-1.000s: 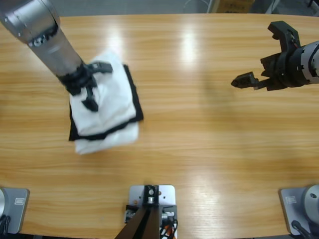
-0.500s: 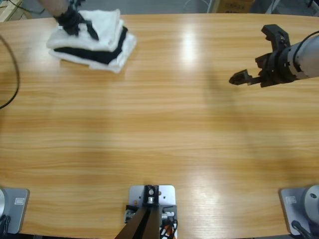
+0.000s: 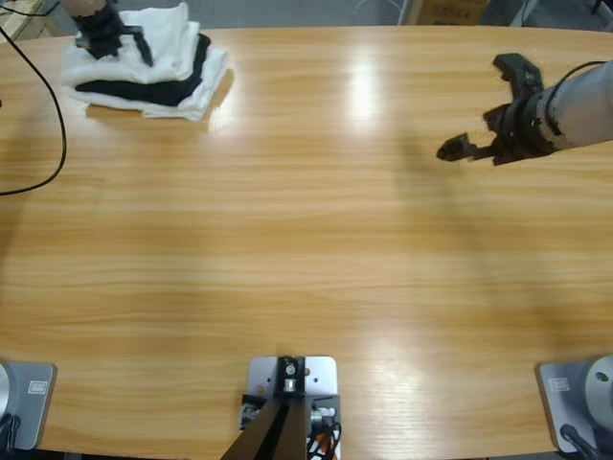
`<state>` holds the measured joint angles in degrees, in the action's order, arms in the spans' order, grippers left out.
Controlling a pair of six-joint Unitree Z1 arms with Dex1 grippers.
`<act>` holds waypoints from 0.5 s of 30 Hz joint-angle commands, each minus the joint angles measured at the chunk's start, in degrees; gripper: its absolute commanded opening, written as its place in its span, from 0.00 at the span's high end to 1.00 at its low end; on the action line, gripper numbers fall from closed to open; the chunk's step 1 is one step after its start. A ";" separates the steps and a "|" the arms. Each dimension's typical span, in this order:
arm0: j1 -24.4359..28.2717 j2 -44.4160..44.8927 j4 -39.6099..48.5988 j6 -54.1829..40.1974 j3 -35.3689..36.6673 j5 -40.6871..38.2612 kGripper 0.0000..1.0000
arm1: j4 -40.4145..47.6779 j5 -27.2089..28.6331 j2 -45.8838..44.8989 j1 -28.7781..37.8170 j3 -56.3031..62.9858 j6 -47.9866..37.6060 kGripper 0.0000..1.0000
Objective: Fold clothes
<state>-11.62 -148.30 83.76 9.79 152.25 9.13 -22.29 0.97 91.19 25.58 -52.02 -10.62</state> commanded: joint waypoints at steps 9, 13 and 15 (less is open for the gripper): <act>3.52 26.53 9.43 -0.67 1.07 -14.45 0.06 | -18.81 9.47 -28.49 -0.53 0.08 1.65 0.00; -0.12 39.75 0.67 -3.34 -25.37 -12.59 0.06 | -21.52 8.54 -28.37 -0.53 0.33 2.27 0.00; -0.89 46.75 -7.08 -2.46 -40.93 -12.19 0.06 | -24.24 7.50 -27.70 -0.53 -1.24 2.23 0.00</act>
<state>-9.28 -119.42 86.11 8.29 144.98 -3.04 -41.39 9.57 64.36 25.51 -53.21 -9.31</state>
